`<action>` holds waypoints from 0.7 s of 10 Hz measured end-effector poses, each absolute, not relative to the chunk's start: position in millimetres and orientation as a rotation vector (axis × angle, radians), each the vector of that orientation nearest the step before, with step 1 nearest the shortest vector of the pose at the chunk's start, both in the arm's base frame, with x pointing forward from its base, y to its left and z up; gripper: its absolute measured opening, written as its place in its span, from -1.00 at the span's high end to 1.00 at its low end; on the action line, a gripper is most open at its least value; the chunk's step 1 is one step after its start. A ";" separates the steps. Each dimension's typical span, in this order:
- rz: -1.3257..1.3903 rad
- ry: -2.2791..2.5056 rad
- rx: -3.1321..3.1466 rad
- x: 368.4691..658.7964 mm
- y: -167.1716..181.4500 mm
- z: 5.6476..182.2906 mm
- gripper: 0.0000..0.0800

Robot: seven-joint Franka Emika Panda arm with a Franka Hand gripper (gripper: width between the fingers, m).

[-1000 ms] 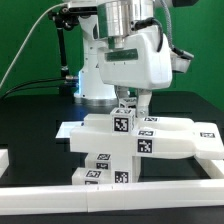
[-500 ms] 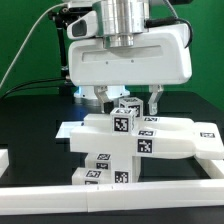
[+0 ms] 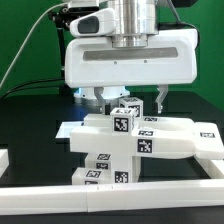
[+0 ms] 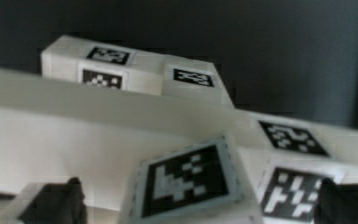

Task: Assemble chair

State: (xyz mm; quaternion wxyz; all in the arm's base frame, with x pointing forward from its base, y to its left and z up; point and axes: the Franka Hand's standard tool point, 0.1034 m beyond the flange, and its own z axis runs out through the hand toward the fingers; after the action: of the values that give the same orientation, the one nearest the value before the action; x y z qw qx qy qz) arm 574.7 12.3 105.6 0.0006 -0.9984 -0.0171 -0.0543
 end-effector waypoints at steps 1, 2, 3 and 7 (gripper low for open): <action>-0.171 -0.052 -3.136 574.9 11.6 105.7 -0.62; -0.171 -0.035 -3.136 574.8 11.7 105.6 -0.58; -0.171 -0.014 -3.135 574.8 11.7 105.6 -0.58; -0.169 0.340 -3.103 574.8 12.1 105.5 0.34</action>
Offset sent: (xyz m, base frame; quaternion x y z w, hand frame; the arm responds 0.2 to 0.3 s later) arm 0.0000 0.0000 0.0000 0.0000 0.0000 0.0000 1.0000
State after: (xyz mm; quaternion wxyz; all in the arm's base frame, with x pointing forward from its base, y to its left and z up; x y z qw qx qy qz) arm 574.8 12.1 105.5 0.0077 -0.9926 0.1086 -0.0540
